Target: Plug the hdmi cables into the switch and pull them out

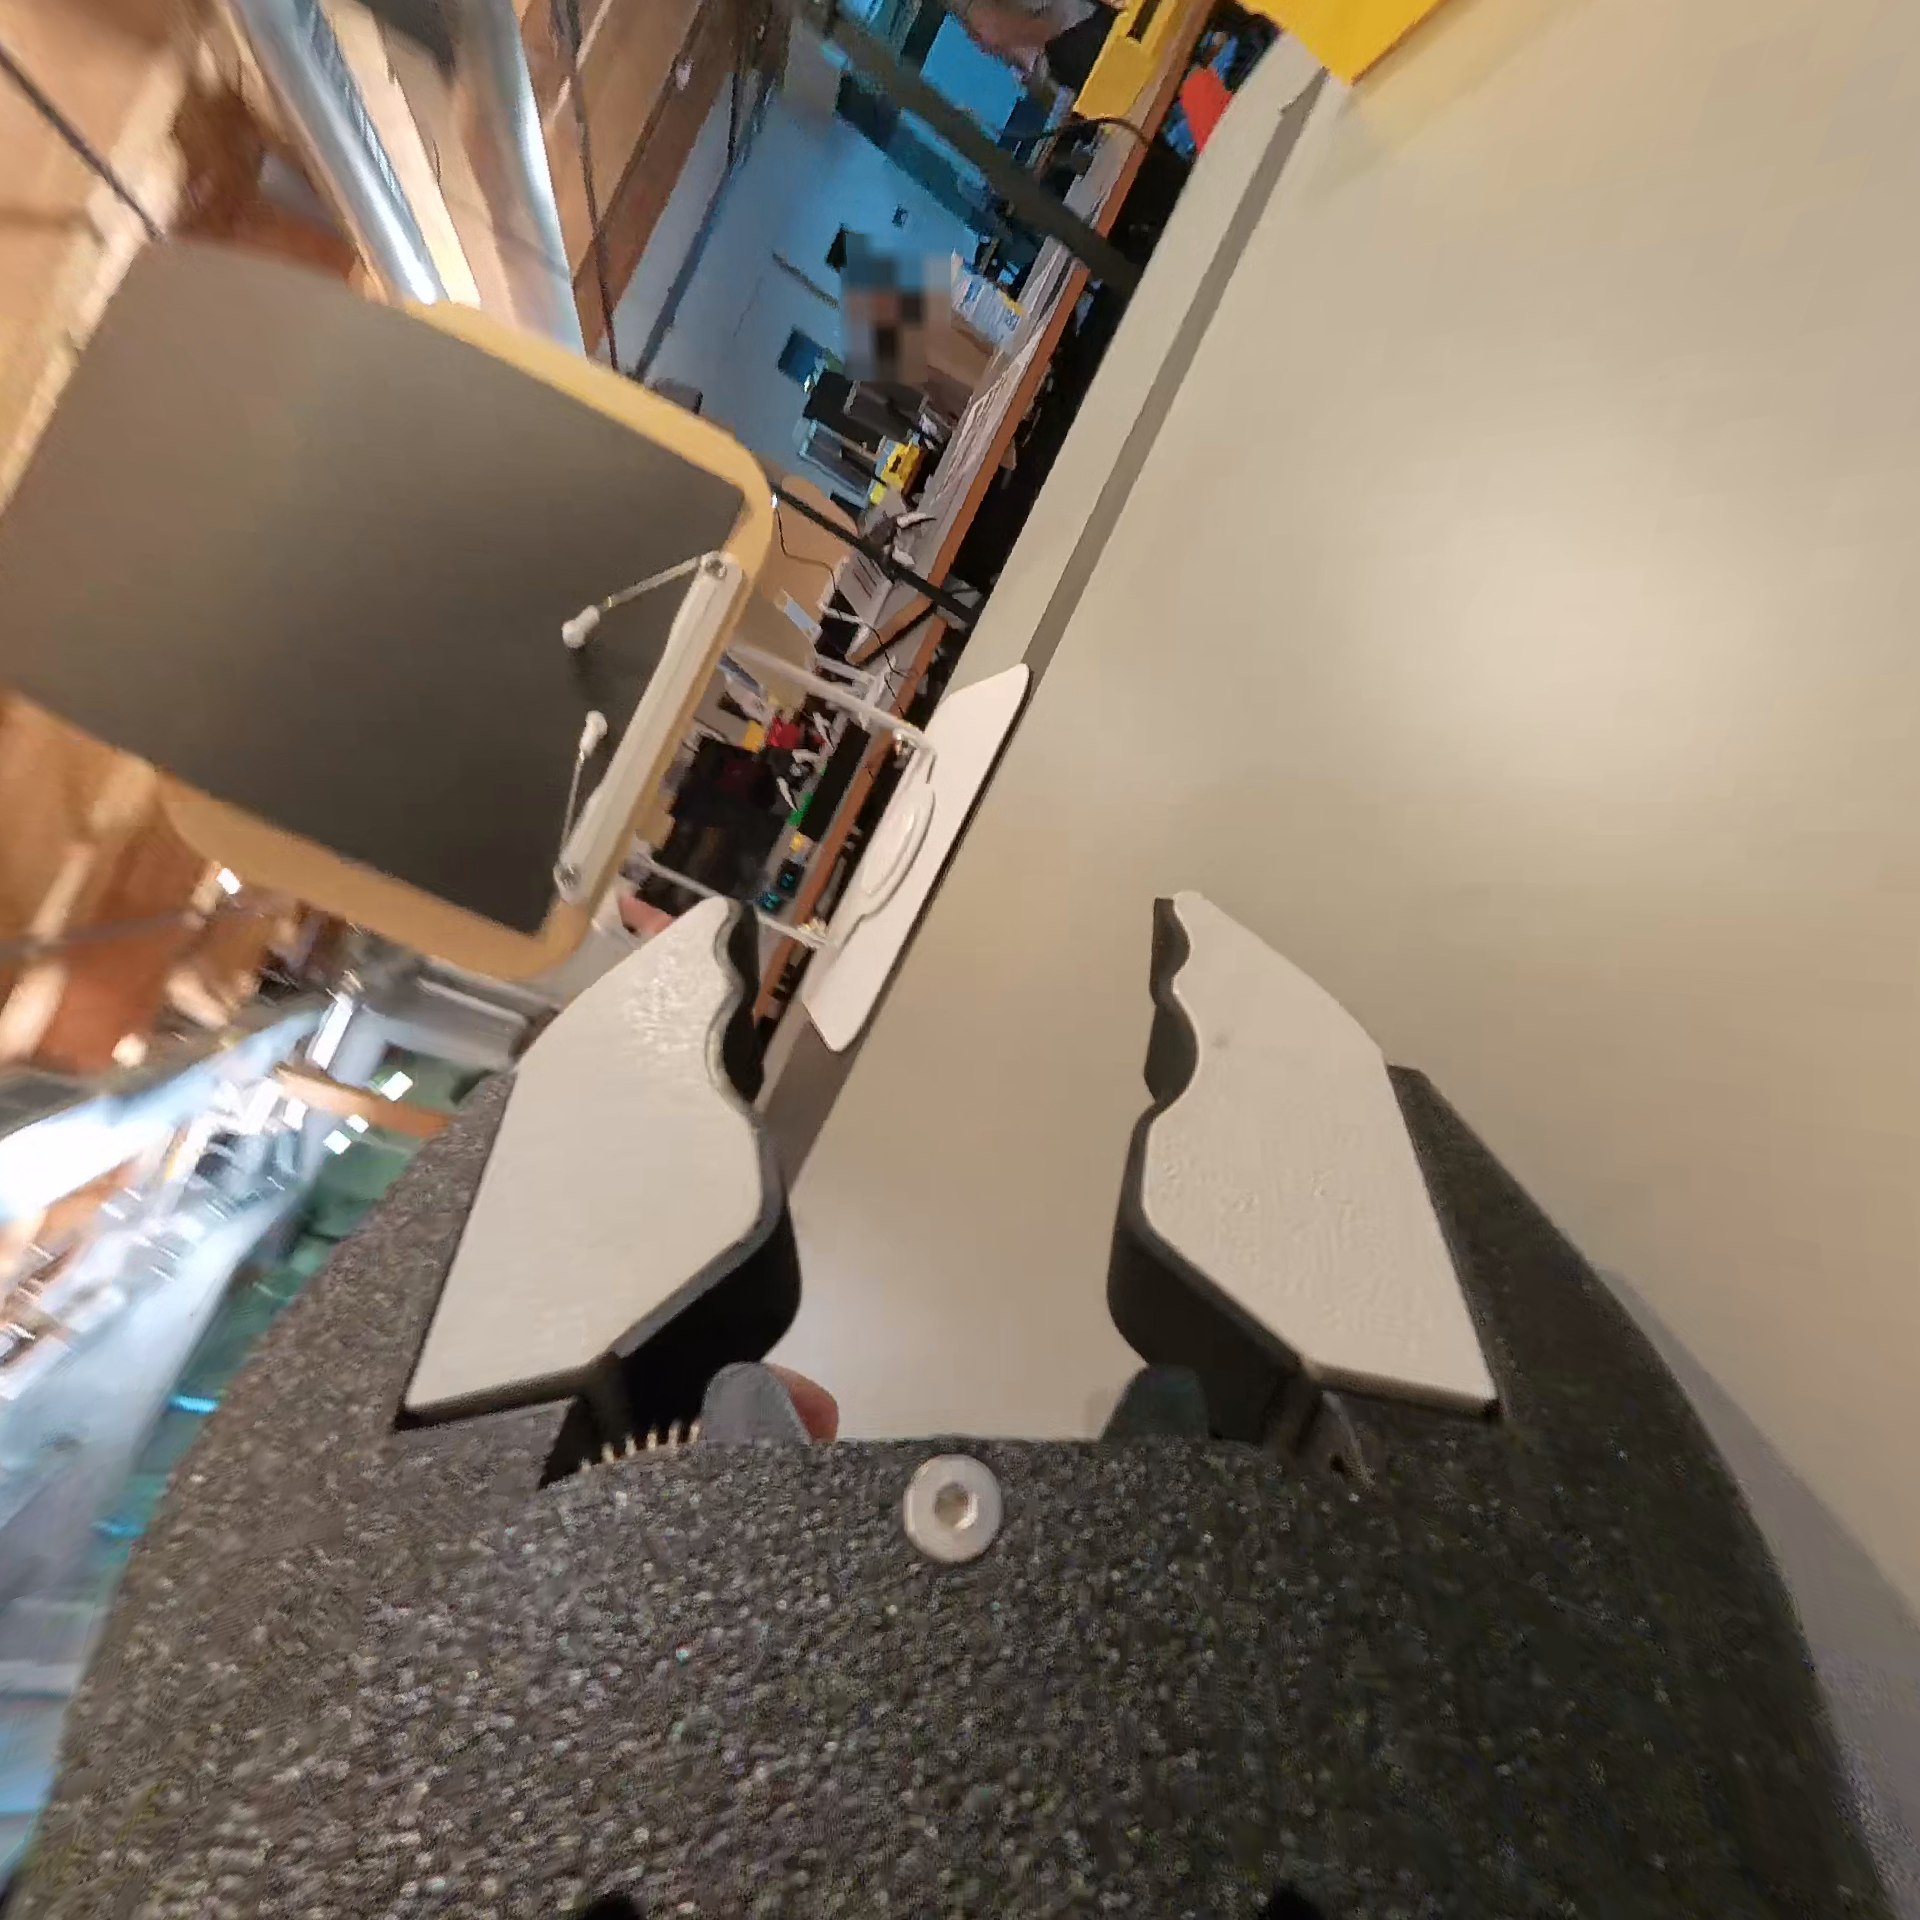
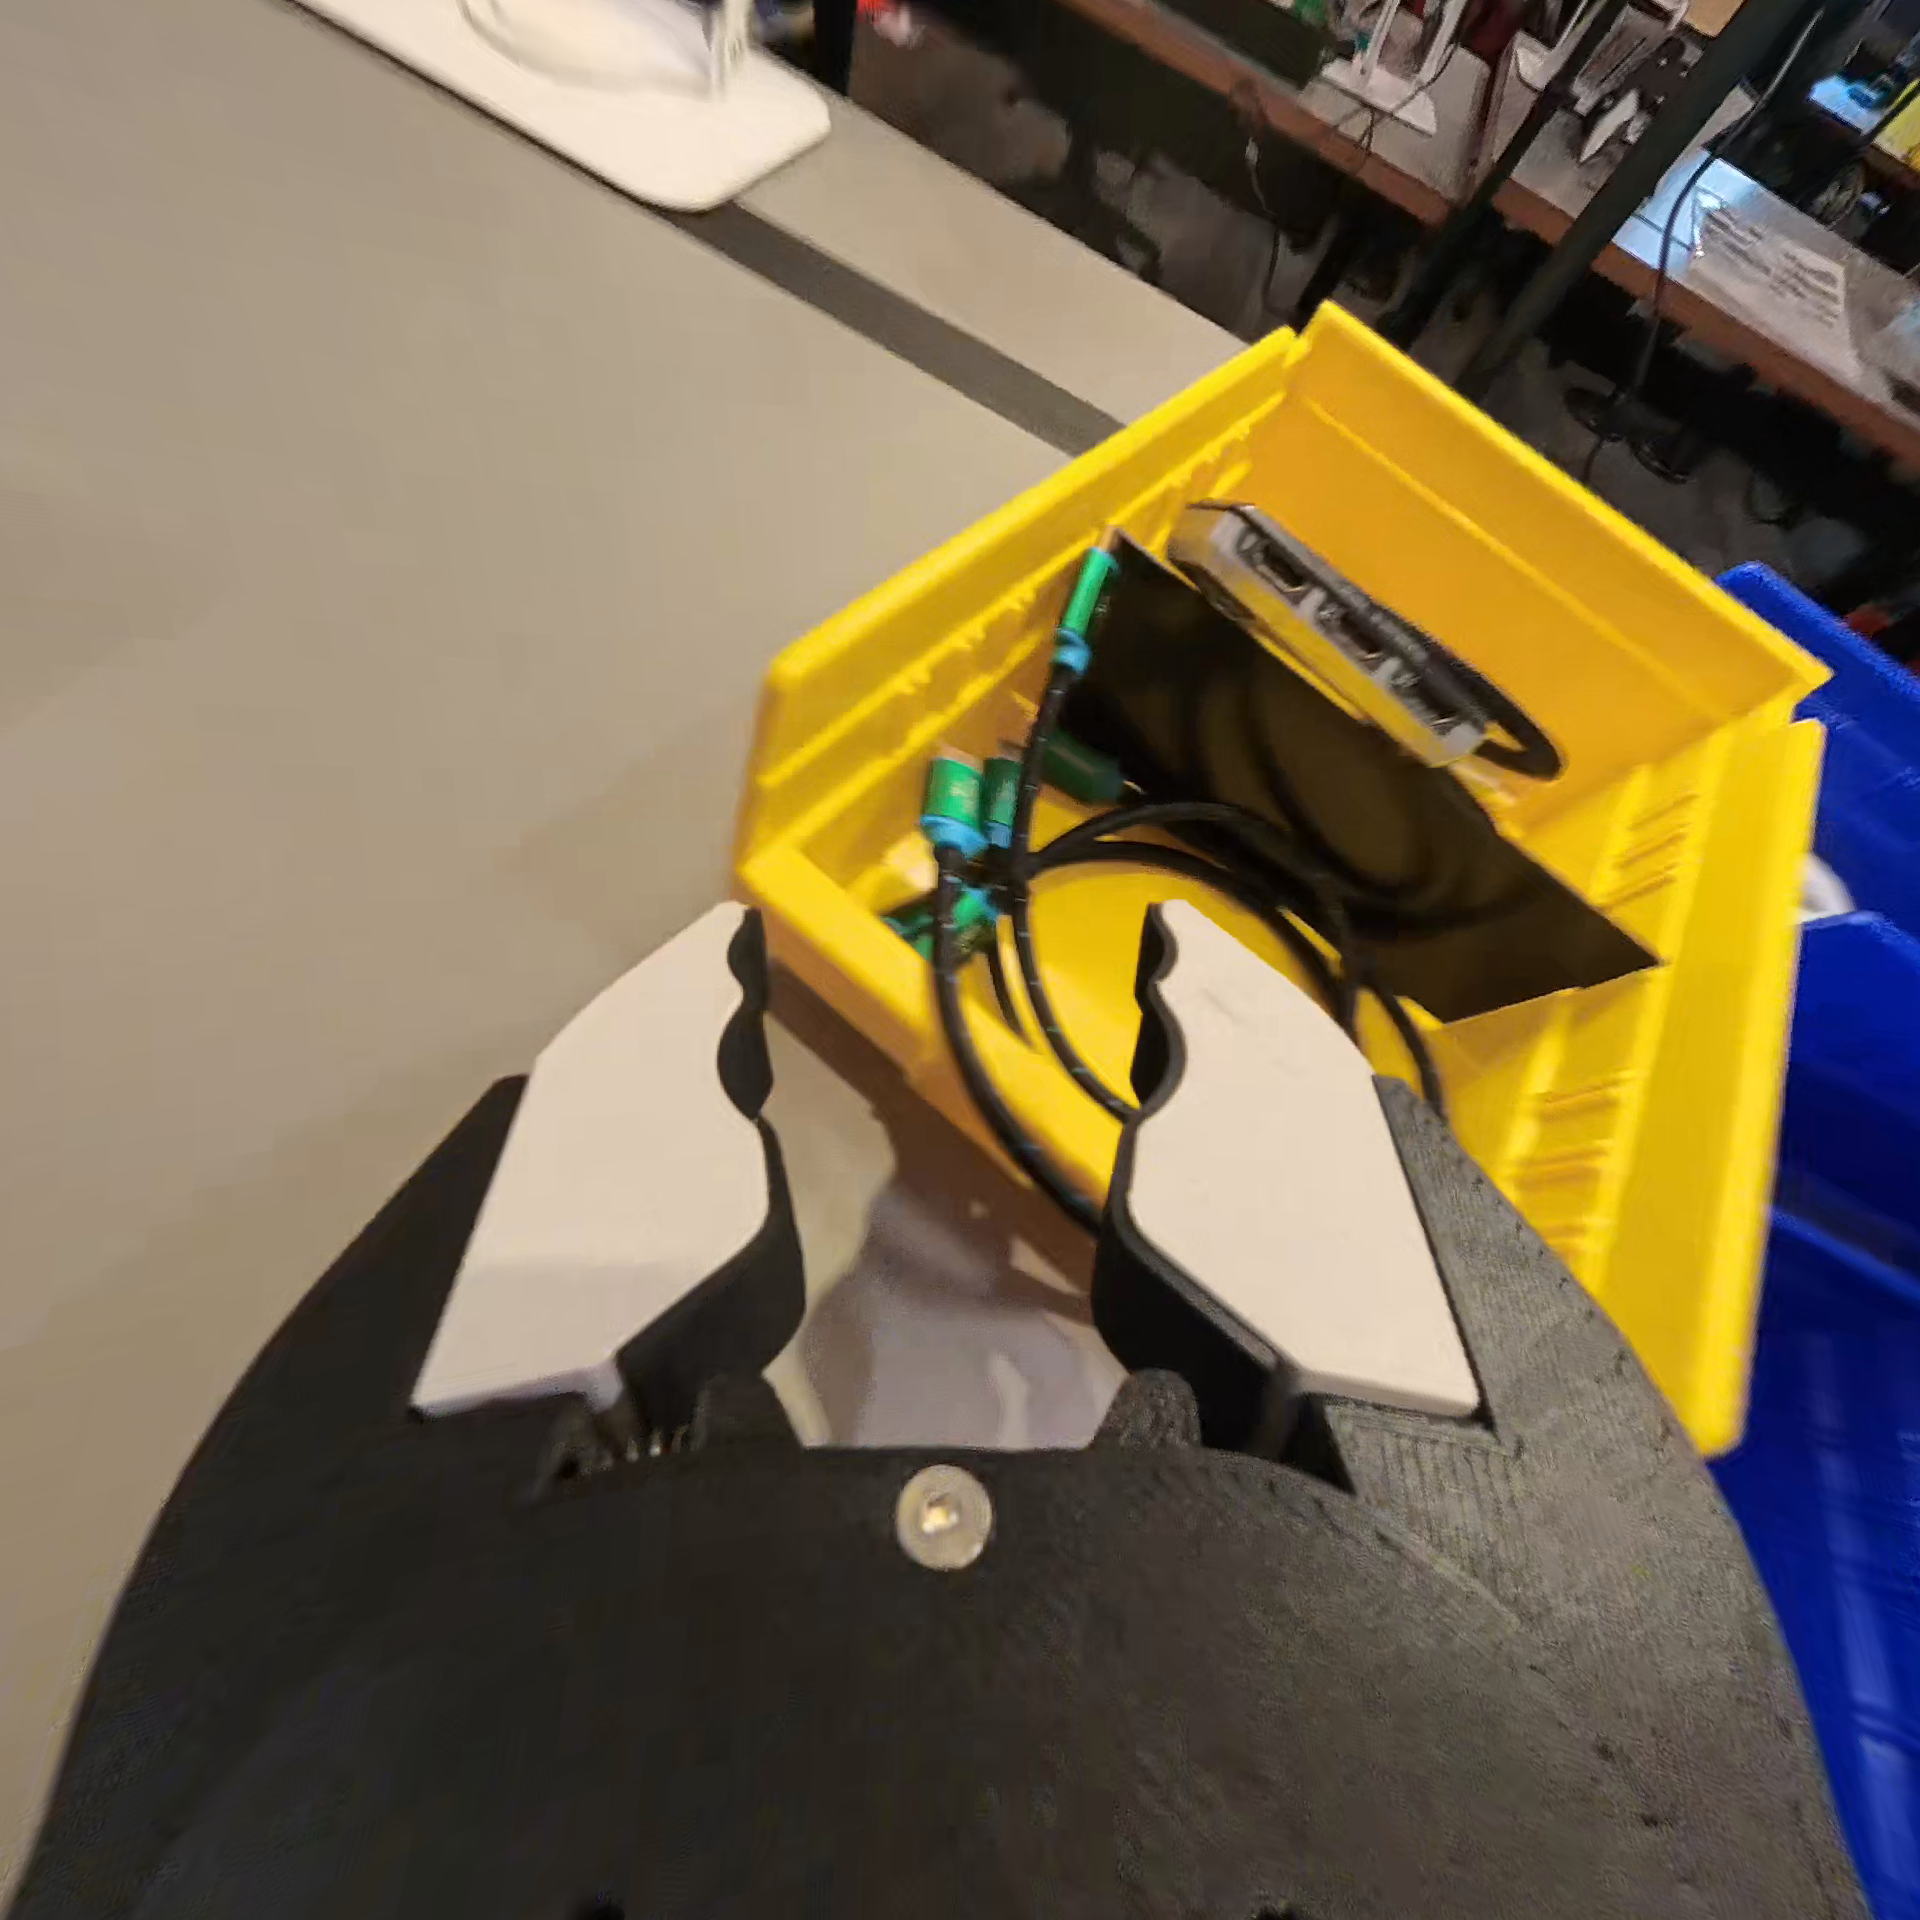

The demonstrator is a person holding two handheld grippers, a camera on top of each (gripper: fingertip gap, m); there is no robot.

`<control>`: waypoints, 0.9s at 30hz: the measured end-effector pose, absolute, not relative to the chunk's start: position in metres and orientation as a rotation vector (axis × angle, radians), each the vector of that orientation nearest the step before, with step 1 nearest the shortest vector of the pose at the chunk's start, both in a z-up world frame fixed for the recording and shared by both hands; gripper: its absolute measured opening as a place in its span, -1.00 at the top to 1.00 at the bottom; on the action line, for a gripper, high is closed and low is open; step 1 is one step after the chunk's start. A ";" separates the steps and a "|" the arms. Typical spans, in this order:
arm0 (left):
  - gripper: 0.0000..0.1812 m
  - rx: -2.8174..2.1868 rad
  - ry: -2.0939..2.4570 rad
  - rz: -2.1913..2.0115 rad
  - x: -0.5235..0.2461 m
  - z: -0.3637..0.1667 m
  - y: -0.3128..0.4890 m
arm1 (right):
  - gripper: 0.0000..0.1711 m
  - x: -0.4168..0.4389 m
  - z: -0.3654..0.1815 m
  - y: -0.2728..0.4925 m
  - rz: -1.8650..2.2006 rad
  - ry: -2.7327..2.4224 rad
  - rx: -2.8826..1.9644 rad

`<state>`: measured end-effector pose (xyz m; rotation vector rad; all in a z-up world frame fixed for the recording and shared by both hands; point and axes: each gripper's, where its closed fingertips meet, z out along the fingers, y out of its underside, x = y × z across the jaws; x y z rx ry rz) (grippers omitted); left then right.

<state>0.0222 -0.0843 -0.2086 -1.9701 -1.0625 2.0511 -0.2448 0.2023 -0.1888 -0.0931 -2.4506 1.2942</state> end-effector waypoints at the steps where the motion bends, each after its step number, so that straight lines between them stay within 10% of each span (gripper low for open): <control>1: 0.24 -1.919 -1.124 2.015 0.024 -0.206 -0.088 | 0.20 -0.235 -0.192 0.200 1.372 -2.442 -0.145; 10: 0.59 -1.422 -1.621 1.655 0.075 -0.204 -0.107 | 0.31 -0.226 -0.201 0.154 1.539 -2.209 -0.338; 27: 0.37 -0.789 -2.281 1.948 0.340 -0.181 -0.178 | 0.42 -0.230 -0.206 0.137 1.468 -2.138 -0.297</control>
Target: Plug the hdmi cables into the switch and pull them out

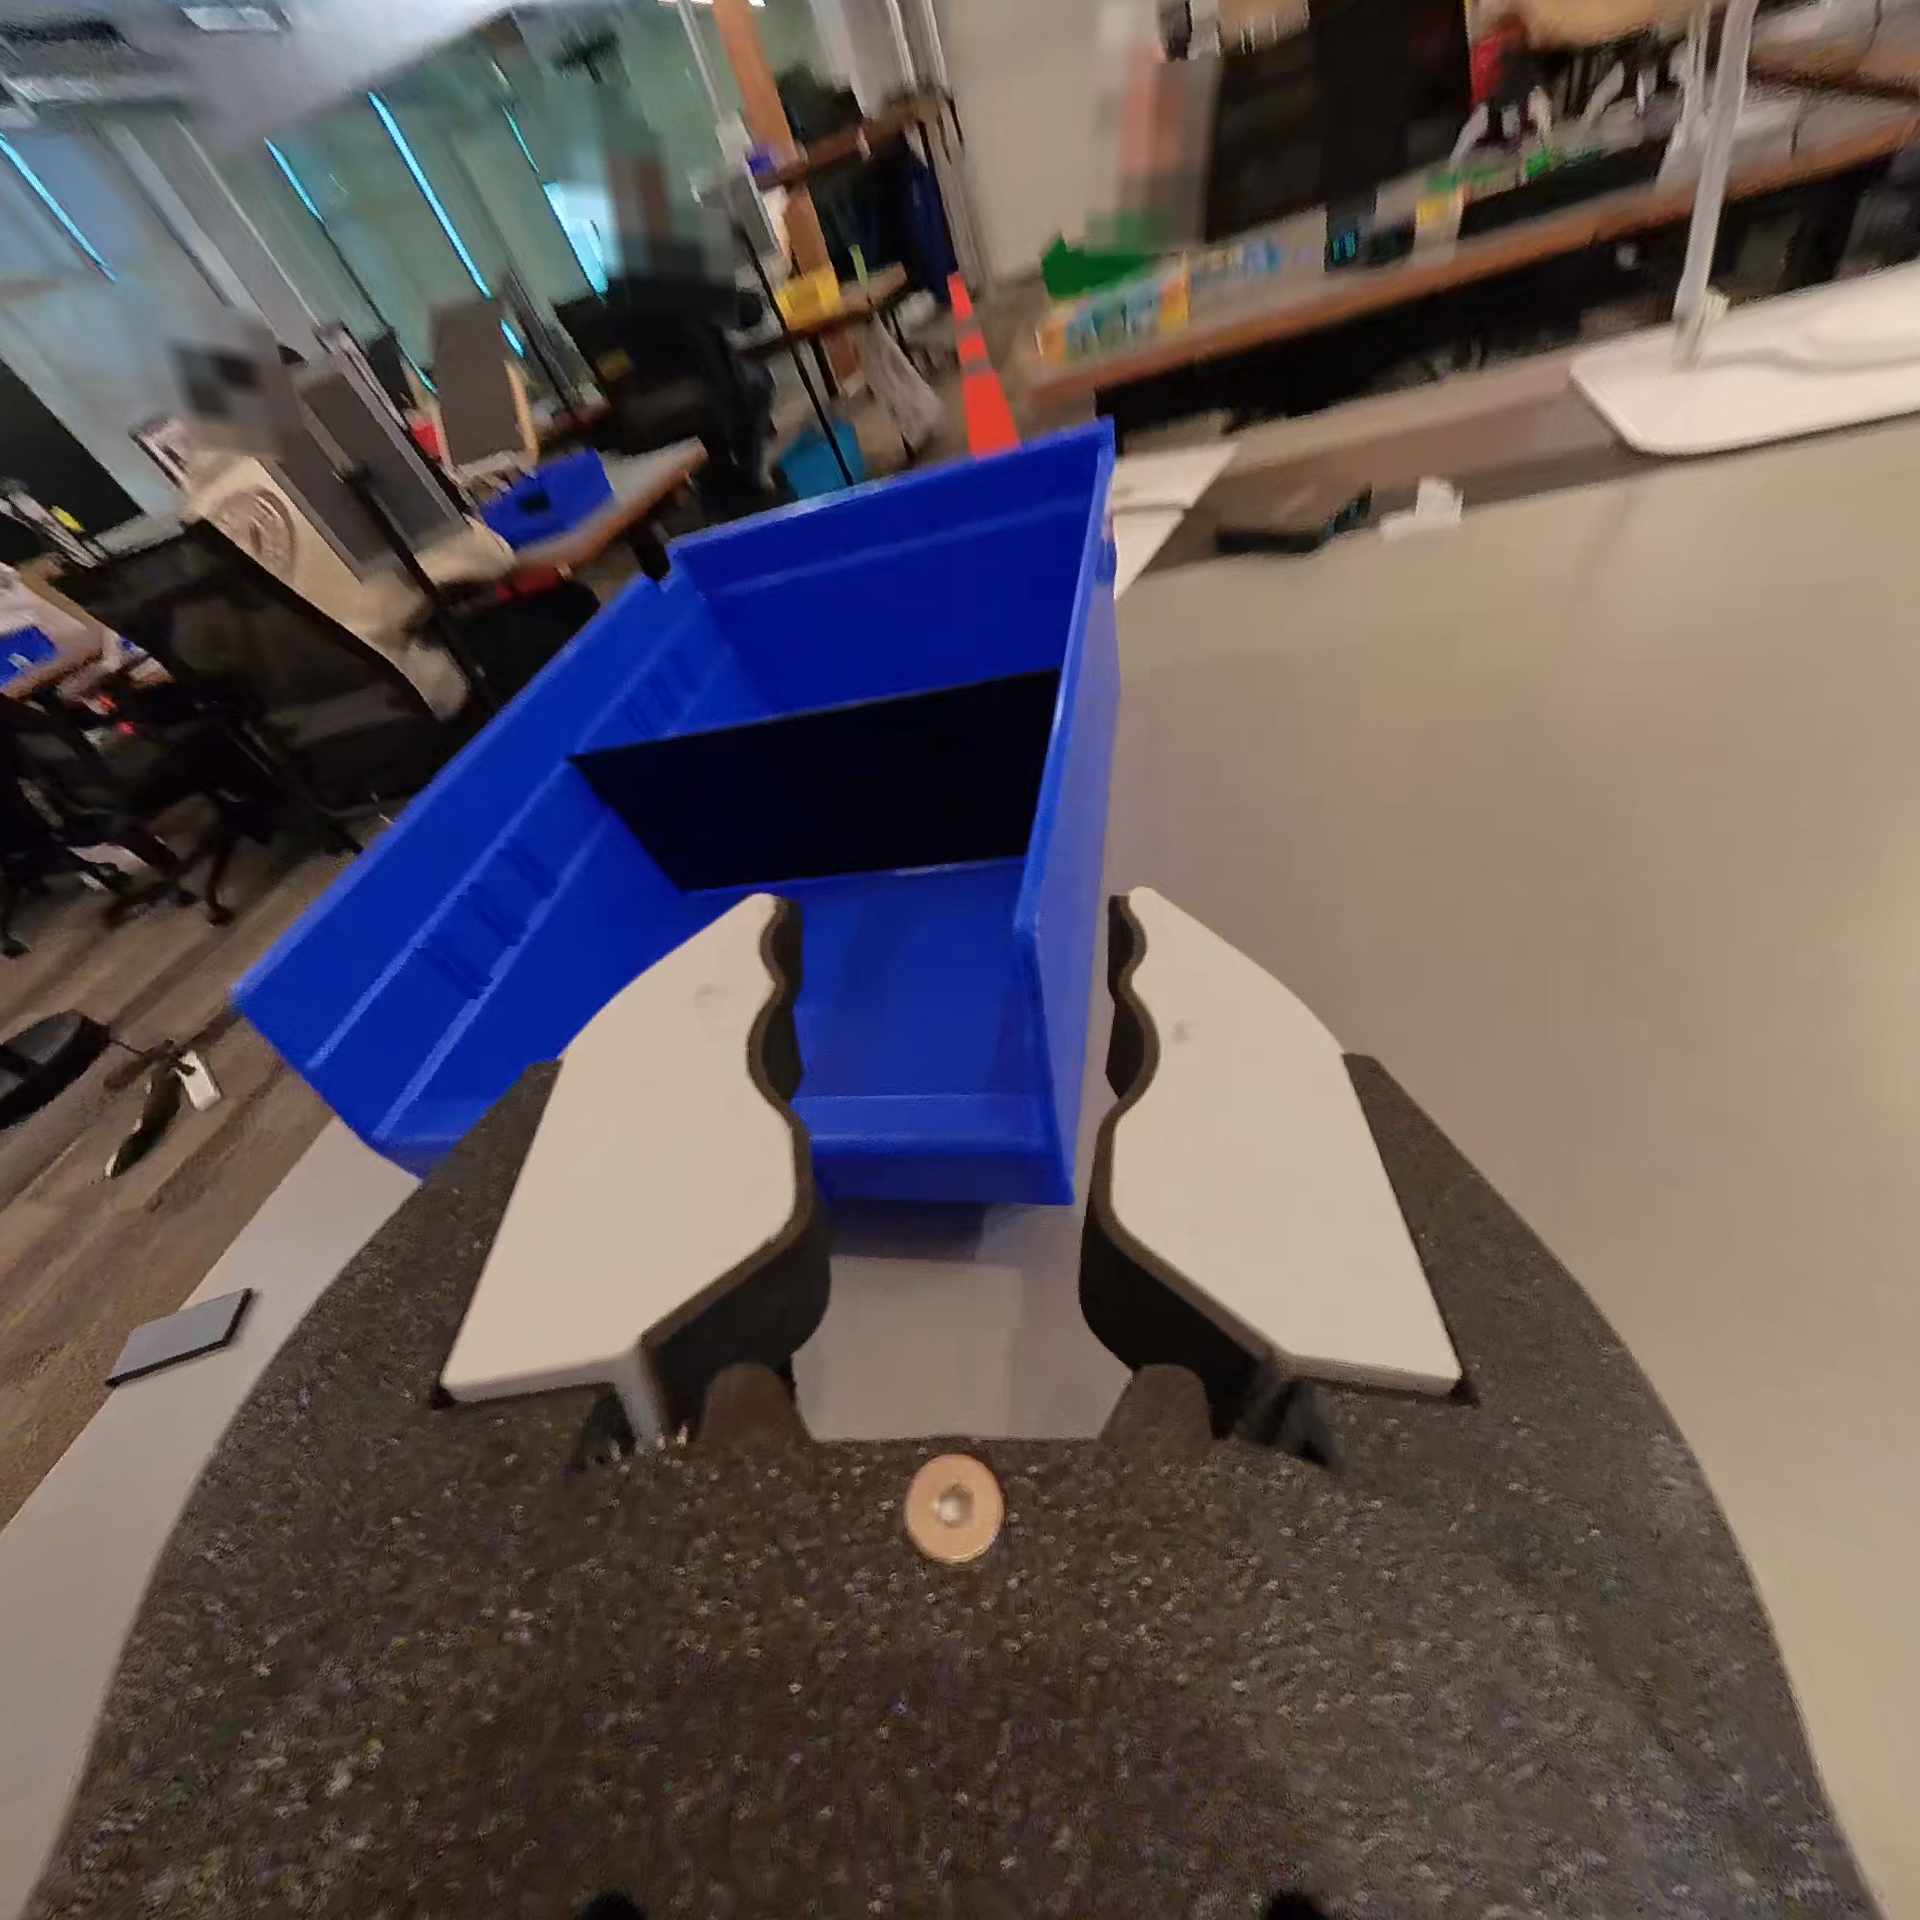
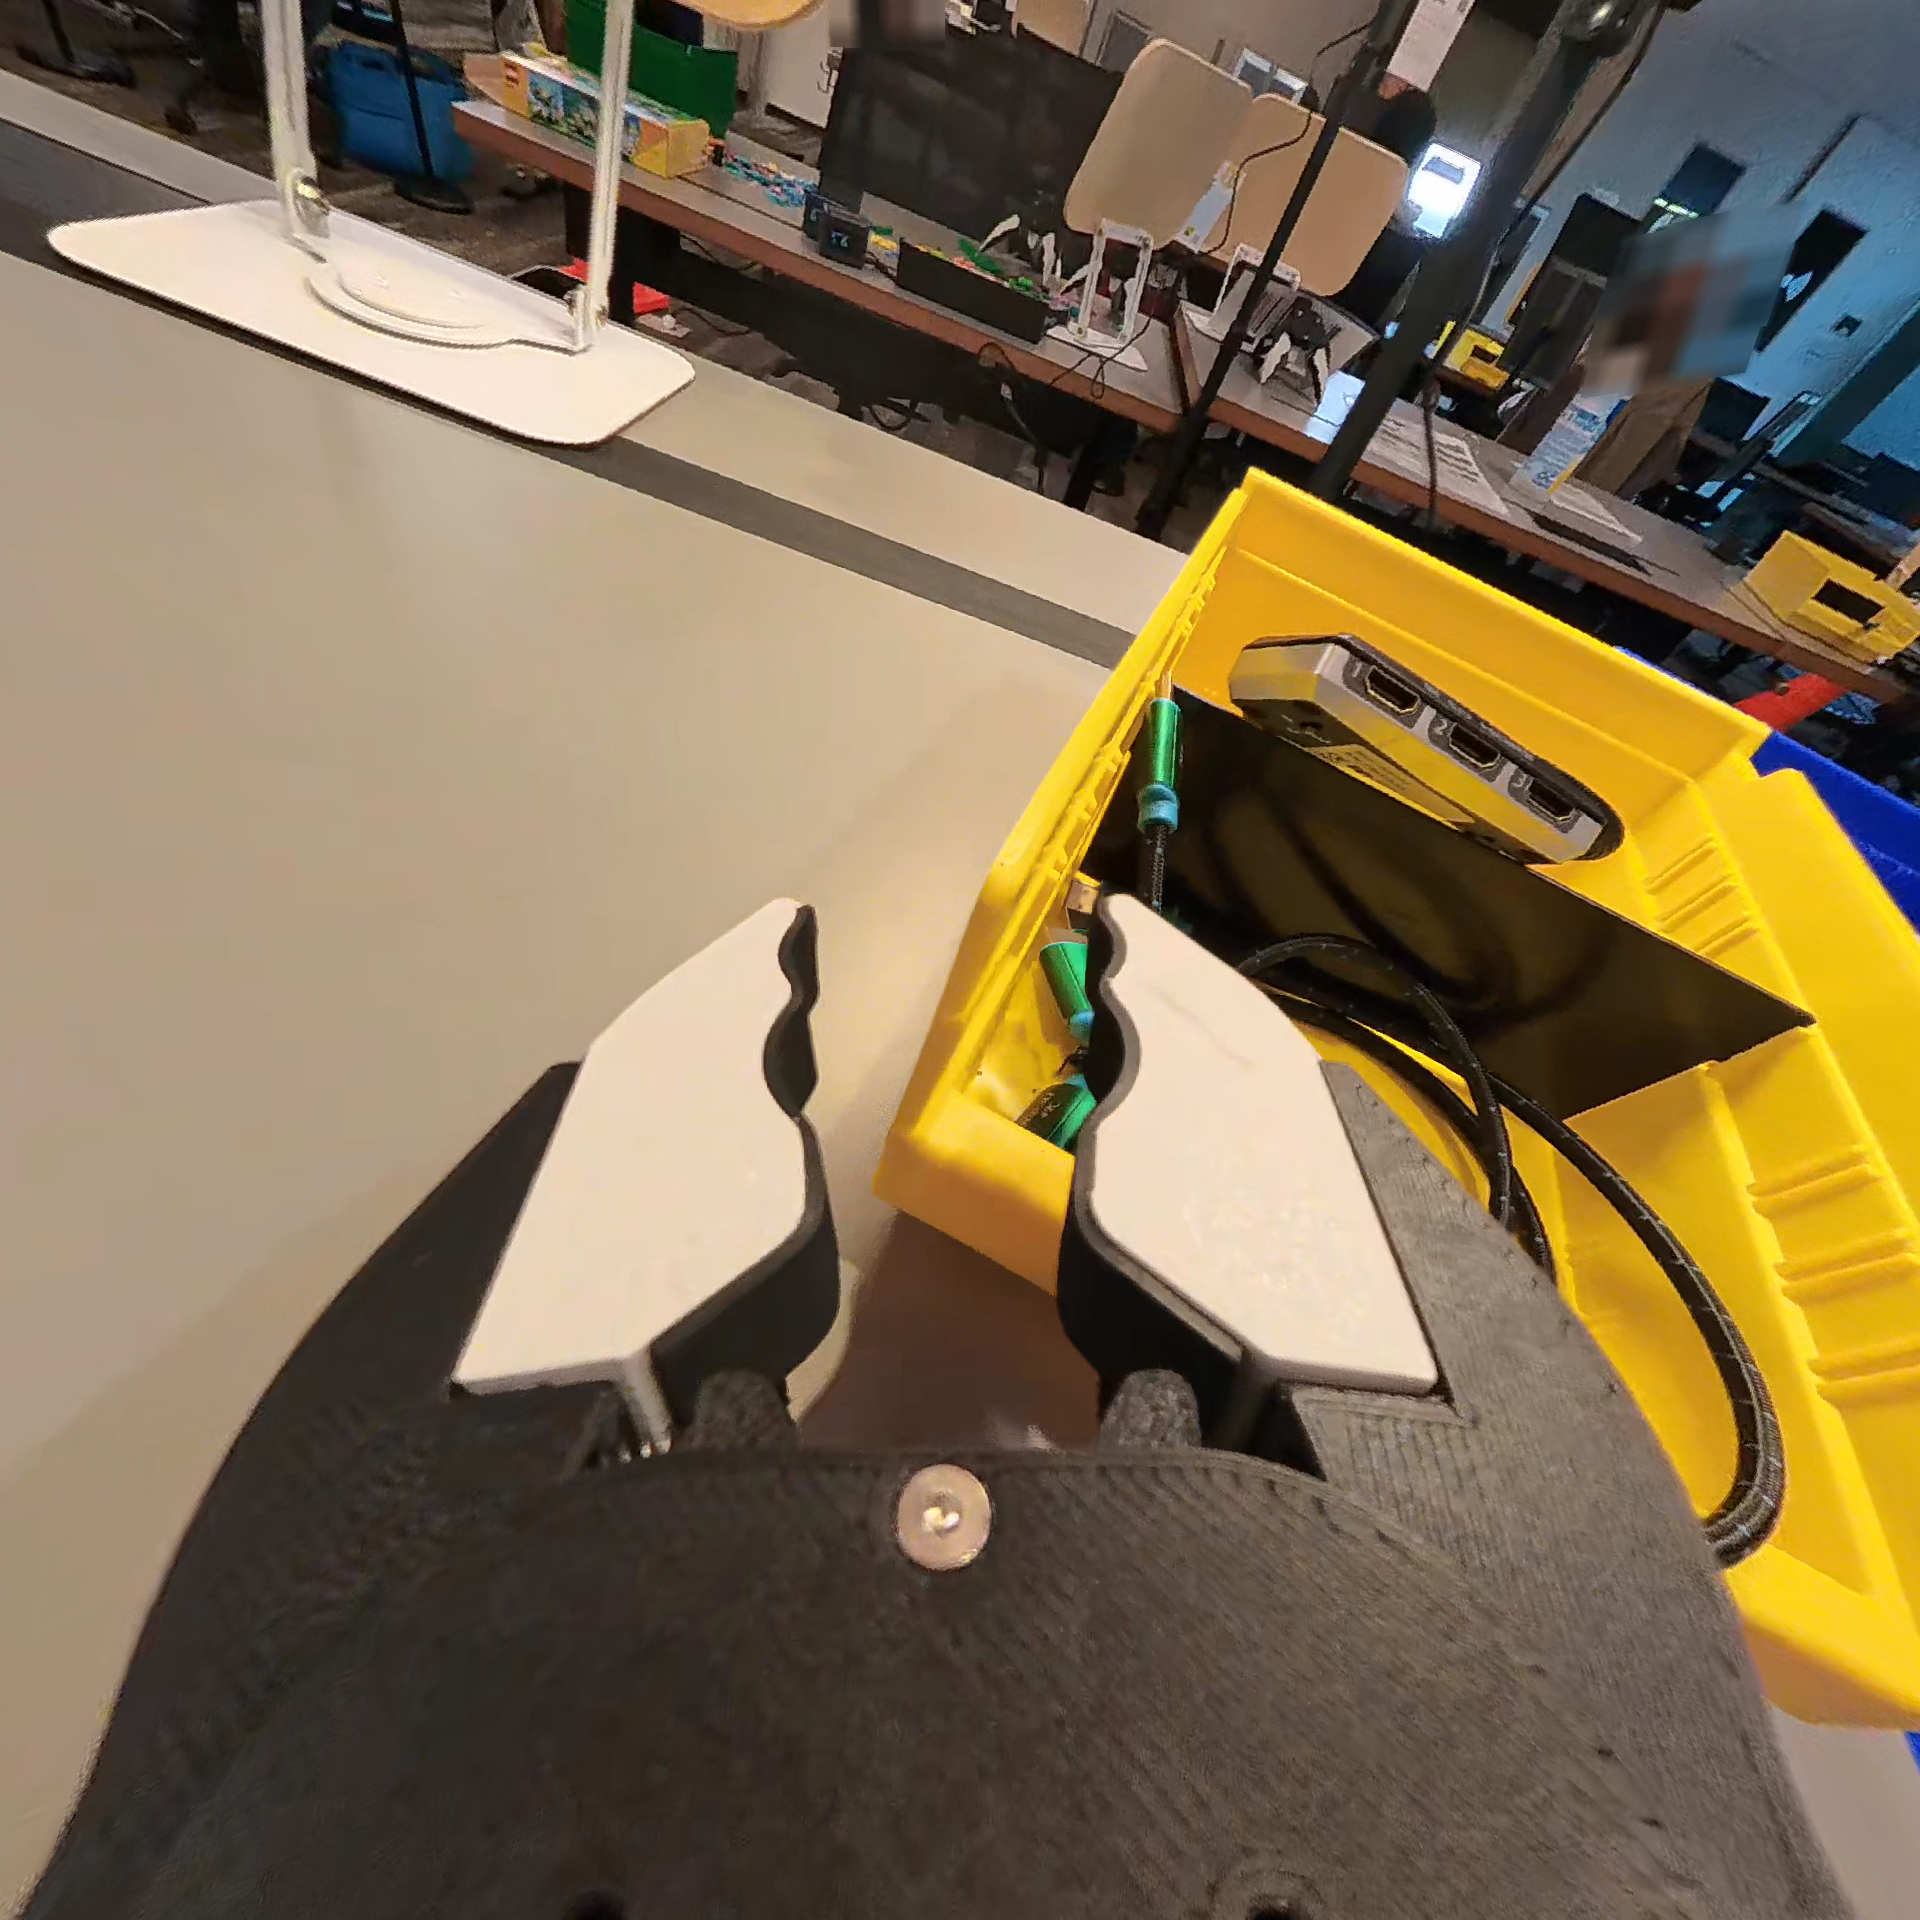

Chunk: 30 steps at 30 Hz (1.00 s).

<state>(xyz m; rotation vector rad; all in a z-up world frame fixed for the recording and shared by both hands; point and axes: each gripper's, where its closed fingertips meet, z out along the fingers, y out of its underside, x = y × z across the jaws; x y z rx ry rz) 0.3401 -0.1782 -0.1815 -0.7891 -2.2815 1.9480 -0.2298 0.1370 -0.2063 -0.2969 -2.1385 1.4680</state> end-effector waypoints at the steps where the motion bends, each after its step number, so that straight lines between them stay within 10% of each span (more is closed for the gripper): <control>1: 0.36 -0.823 -2.308 1.911 0.339 -0.188 -0.185 | 0.41 -0.230 -0.206 0.136 1.456 -2.128 -0.290; 30: 0.95 -1.349 -1.824 1.862 0.300 -0.207 -0.104 | 0.94 -0.219 -0.206 0.171 1.466 -2.144 -0.294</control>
